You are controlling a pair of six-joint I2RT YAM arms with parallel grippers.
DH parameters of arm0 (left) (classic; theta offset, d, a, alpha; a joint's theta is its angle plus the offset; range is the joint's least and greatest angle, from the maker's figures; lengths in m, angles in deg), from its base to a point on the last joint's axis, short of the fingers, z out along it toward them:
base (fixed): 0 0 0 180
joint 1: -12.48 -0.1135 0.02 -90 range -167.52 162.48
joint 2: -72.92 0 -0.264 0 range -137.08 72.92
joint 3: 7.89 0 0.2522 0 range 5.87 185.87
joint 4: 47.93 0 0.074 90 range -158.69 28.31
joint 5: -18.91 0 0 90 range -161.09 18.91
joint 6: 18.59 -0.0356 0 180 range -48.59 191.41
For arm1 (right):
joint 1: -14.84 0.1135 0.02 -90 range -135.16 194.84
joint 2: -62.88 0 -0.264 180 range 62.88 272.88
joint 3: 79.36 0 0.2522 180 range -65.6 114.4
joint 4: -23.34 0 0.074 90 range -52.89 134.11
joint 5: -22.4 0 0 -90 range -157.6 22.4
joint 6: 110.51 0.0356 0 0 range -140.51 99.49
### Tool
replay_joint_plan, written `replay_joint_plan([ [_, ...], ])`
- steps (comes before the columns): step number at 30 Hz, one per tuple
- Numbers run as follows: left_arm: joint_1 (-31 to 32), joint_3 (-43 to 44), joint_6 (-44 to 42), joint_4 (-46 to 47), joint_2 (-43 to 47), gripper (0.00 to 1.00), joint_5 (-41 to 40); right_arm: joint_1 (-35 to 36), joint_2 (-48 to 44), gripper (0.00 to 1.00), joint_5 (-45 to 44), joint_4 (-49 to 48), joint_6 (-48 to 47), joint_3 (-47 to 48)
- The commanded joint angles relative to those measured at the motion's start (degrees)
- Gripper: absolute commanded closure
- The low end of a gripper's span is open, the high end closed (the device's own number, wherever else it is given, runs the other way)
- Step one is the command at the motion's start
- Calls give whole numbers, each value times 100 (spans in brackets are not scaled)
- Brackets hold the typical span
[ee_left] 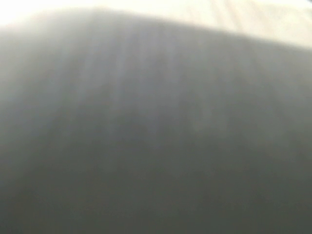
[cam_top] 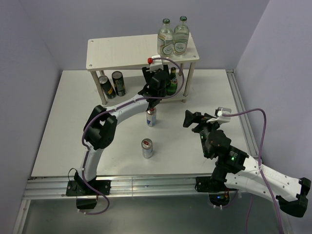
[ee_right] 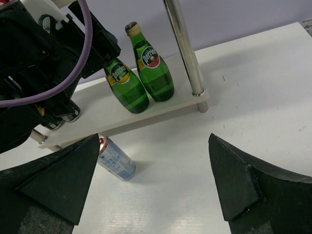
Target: Place and organize the beverage onto the shelf
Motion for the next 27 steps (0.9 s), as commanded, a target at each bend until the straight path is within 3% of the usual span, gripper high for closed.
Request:
replay_joint_plan([
  [1, 31, 318, -34, 373, 79, 25, 92, -21, -32, 1, -41, -188, 80, -54],
  [5, 75, 178, -113, 435, 176, 16, 57, -21, -23, 1, -24, -196, 80, -54],
  [9, 163, 11, -183, 409, 316, 1, 13, -21, -23, 1, -23, -196, 89, -54],
  [17, 242, -840, 54, -39, 1168, 1, -40, -21, -67, 2, -32, -205, 106, -80],
  [24, 365, -1535, 423, -1312, 2126, 1, 277, -21, -111, 2, -94, -135, 115, -71],
  [27, 523, -2290, 432, -1551, 2758, 1, 575, -21, -190, 2, -94, -109, 133, -89],
])
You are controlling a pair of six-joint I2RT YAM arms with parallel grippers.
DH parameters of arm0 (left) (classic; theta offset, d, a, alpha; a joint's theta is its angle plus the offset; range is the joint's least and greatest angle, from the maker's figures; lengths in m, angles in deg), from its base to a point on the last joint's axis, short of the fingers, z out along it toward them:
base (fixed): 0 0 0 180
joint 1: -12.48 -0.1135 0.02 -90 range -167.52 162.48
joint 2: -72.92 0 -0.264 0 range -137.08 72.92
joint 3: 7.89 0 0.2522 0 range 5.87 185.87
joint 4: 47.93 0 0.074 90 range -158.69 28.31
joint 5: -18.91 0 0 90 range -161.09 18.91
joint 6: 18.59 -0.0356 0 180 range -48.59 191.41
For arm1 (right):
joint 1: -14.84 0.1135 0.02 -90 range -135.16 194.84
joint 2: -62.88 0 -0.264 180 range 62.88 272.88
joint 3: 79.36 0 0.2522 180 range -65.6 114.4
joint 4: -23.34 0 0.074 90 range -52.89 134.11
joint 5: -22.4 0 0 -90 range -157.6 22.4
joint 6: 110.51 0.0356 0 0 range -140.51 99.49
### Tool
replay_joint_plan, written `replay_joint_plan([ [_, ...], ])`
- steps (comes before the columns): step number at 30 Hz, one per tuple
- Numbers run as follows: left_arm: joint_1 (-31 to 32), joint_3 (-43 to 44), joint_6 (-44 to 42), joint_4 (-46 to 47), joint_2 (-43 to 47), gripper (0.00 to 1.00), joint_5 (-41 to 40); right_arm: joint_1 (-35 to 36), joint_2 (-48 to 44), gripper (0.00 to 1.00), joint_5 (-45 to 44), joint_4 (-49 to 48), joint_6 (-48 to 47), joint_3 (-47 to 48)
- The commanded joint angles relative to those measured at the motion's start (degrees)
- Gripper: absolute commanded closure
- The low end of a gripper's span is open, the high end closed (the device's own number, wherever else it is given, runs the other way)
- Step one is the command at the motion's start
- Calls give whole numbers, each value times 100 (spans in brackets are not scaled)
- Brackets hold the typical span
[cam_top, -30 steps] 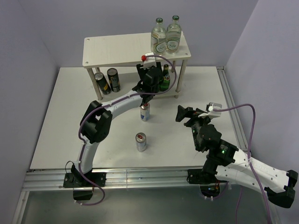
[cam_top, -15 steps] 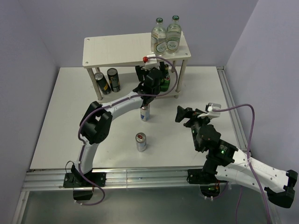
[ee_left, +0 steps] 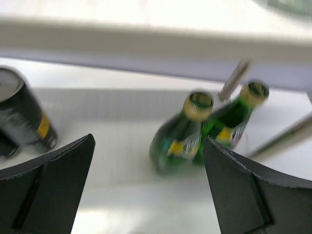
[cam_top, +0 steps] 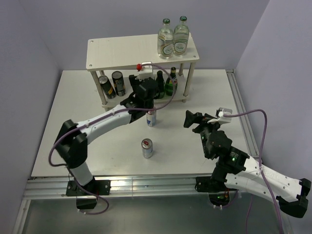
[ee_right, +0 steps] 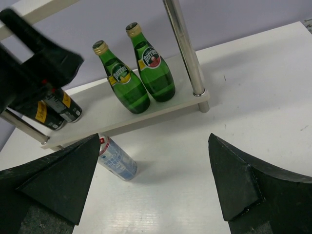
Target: Place and organize the beverage onto the shelf
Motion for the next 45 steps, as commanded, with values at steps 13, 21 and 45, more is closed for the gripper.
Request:
replay_joint_plan([
  [13, 411, -2798, 778, -142, 1595, 1, 1690, -12, -140, 2, -155, -84, 137, -37],
  [21, 446, -2764, 822, 579, 1023, 1, 1708, -12, -122, 2, -155, -67, 155, -28],
  [45, 455, -2447, 629, 1511, -156, 66, 583, -21, -8, 2, -85, -128, 155, -28],
])
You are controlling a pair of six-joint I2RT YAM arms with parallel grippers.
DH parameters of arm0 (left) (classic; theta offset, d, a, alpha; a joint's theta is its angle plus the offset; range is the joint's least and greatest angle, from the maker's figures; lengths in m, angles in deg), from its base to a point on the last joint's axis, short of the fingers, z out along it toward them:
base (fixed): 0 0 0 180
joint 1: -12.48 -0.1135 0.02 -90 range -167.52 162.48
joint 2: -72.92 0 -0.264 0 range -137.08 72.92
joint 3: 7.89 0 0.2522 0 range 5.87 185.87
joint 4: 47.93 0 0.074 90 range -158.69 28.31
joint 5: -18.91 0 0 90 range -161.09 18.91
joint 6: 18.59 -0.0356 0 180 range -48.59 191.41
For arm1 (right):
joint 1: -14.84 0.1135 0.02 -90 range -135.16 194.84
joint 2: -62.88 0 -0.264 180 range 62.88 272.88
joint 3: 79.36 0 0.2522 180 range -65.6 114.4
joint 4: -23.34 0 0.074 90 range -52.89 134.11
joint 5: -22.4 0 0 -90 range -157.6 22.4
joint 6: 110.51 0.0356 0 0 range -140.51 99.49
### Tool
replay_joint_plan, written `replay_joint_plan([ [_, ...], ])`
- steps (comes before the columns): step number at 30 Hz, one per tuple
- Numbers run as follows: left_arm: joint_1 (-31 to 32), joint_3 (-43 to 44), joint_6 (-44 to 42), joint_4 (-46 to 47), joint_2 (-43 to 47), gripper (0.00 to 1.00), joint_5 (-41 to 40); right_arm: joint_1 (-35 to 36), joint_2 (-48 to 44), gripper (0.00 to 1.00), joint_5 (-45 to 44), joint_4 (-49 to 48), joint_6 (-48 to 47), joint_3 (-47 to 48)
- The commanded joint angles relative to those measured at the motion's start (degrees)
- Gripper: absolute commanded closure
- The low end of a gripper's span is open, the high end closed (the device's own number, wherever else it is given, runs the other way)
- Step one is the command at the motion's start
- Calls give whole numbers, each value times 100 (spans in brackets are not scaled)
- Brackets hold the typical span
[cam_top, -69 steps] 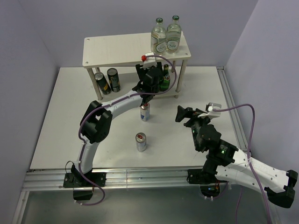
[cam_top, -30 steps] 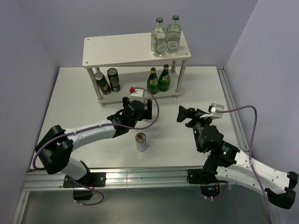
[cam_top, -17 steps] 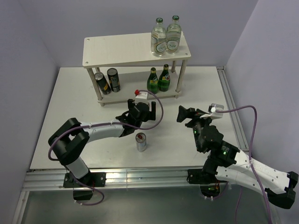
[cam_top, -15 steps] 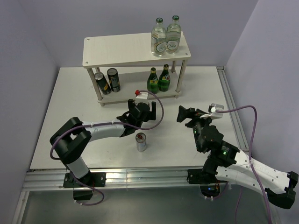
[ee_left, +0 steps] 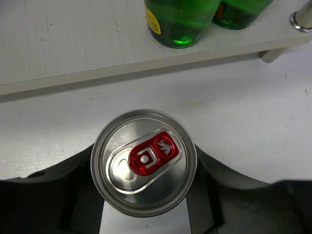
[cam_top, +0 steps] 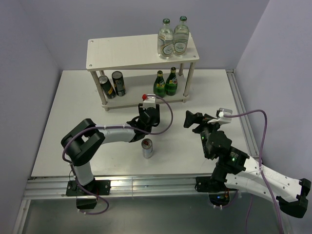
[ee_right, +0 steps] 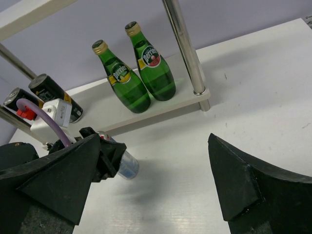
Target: Place and organize the beverage onto the shelf
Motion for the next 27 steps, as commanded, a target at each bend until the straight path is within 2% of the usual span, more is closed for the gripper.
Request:
replay_joint_plan([
  [1, 28, 307, -38, 230, 8, 74, -236, -12, 25, 2, -63, -142, 50, -15],
  [2, 28, 377, -46, 116, 17, 85, -254, -21, 16, 2, -72, -141, 50, -15],
  [4, 28, 613, -12, -373, 104, 99, -368, -21, 7, 2, -89, -124, 50, -6],
  [7, 46, 816, -38, -797, 534, 100, -535, -12, -54, 2, -133, -98, 50, -6],
  [12, 46, 1571, -195, -2386, 1422, 100, -816, -21, -177, 2, -177, -89, 50, -32],
  [15, 11, 2885, -433, -3556, 1581, 100, -834, -21, -186, 2, -169, -98, 58, -50],
  [18, -33, 3671, -740, -4373, 1660, 100, -975, -21, -221, 3, -134, -159, 76, -85],
  [24, -208, 5472, -1496, -4842, 1749, 100, -1151, -21, -265, 3, -19, -186, 102, -85],
  [27, -524, 5895, -1795, -4737, 1749, 100, -958, -21, -327, 3, -10, -150, 111, -85],
])
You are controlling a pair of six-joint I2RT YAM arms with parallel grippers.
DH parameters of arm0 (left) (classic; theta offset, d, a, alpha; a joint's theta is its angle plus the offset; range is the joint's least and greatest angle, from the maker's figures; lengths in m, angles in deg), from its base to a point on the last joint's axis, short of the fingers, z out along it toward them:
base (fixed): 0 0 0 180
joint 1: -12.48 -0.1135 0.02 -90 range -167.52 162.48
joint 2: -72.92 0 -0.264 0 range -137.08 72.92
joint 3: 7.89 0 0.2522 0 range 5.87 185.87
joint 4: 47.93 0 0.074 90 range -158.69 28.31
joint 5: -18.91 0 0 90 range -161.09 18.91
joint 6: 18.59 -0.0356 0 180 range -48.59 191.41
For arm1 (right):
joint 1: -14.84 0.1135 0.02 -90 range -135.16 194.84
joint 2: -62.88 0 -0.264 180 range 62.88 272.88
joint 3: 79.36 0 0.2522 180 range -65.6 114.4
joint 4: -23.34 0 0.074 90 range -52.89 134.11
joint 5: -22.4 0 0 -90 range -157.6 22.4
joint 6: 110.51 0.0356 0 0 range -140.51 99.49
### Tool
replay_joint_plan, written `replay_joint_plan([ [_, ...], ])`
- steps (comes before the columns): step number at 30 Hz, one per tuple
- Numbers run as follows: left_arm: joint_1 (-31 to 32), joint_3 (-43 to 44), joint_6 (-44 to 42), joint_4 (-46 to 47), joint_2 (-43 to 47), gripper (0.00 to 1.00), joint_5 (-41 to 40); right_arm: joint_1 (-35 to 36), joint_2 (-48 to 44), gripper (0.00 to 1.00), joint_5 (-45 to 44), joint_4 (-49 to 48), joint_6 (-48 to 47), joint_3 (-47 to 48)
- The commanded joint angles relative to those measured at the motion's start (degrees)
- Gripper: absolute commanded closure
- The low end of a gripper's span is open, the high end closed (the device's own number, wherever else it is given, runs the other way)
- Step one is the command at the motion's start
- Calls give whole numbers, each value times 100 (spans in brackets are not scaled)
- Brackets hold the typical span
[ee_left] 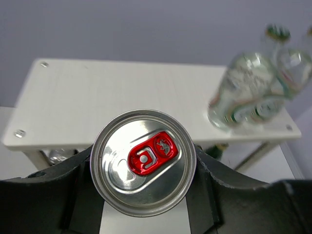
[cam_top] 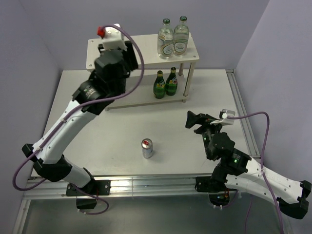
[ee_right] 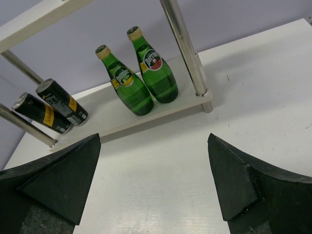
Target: Place and organize the beverage onto the shelf
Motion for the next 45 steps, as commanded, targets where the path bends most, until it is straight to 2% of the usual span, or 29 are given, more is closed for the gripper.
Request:
replay_joint_plan([
  [1, -511, 583, -630, 93, 129, 100, -22, -12, -106, 3, -28, -109, 96, -9],
  [10, -1786, 1497, -877, 394, -485, 100, 883, -12, -177, 3, -72, -65, 105, 0],
  [18, -2376, 2165, -974, 245, -1198, 100, 1182, -12, -141, 4, -89, -65, 122, -18],
  [24, -2728, 1938, -763, 165, -1321, 98, 1472, -12, -45, 4, -116, -82, 105, -18],
  [34, -2851, 2184, -508, -362, -1576, 79, 1815, -21, 43, 4, -63, -82, 96, 9],
  [39, -2878, 2140, -473, -511, -1637, 75, 1921, -30, 34, 4, -54, -73, 122, 0],
  [42, -2895, 2096, -473, -520, -1638, 70, 1930, -30, 61, 4, -45, -65, 122, 18],
  [45, -2895, 2069, -508, -494, -1646, 51, 1921, -30, 87, 4, -54, -65, 131, 18],
])
